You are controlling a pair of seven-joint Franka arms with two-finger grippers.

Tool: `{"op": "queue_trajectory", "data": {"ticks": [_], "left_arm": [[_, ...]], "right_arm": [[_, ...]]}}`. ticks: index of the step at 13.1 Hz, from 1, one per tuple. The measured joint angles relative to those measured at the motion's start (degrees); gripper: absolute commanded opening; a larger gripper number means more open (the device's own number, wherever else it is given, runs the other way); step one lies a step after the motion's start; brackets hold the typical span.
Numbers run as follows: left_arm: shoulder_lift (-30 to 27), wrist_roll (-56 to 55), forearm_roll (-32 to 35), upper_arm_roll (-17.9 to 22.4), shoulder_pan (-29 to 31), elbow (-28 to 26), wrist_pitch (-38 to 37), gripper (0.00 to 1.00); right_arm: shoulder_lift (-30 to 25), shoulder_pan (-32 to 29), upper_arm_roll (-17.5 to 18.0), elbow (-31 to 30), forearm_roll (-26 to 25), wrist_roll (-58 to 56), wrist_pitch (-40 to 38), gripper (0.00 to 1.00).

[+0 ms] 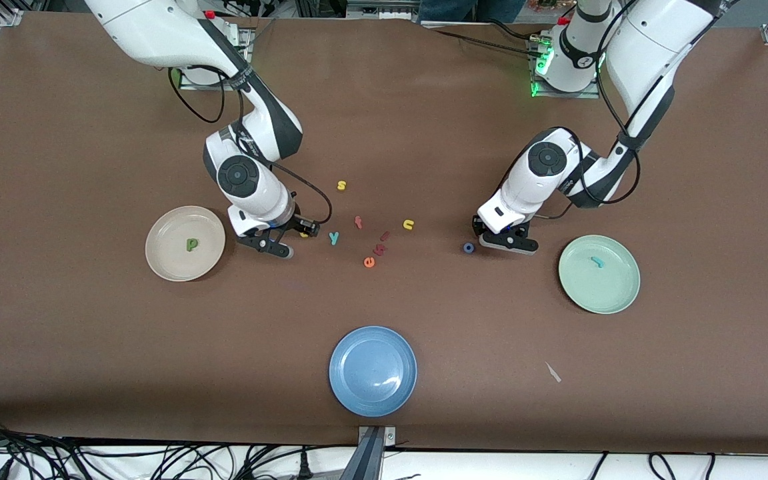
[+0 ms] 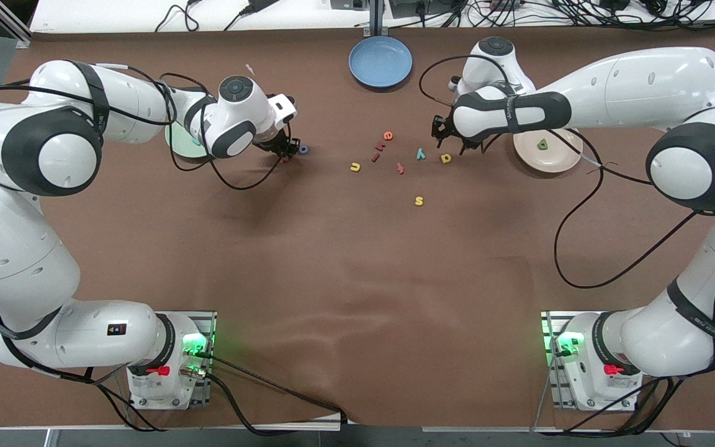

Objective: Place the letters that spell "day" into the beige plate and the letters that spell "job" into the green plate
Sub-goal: 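Grasp the red p with the left gripper while the right gripper returns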

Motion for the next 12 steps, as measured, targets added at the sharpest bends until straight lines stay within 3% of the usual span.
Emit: {"op": "queue_trajectory", "data": {"ticks": [6,9,12], "left_arm": [[-0.1,-1.9,-0.2,0.1,0.5,2.6,-2.1,0.13],[-0.4,-1.9,-4.7,0.1,1.0,13.5,-16.6,0.14],[-1.1,3.7,-10.1,0.2,3.3,22.9,-31.2,0.14]], "right_arm": [[2.9,0.1,0.0,-0.1,0.0,0.0,4.0,0.67],[2.9,0.1,0.0,-1.2,0.0,0.0,5.6,0.64],[2.9,0.1,0.0,-2.9,0.0,0.0,7.6,0.54]]}}
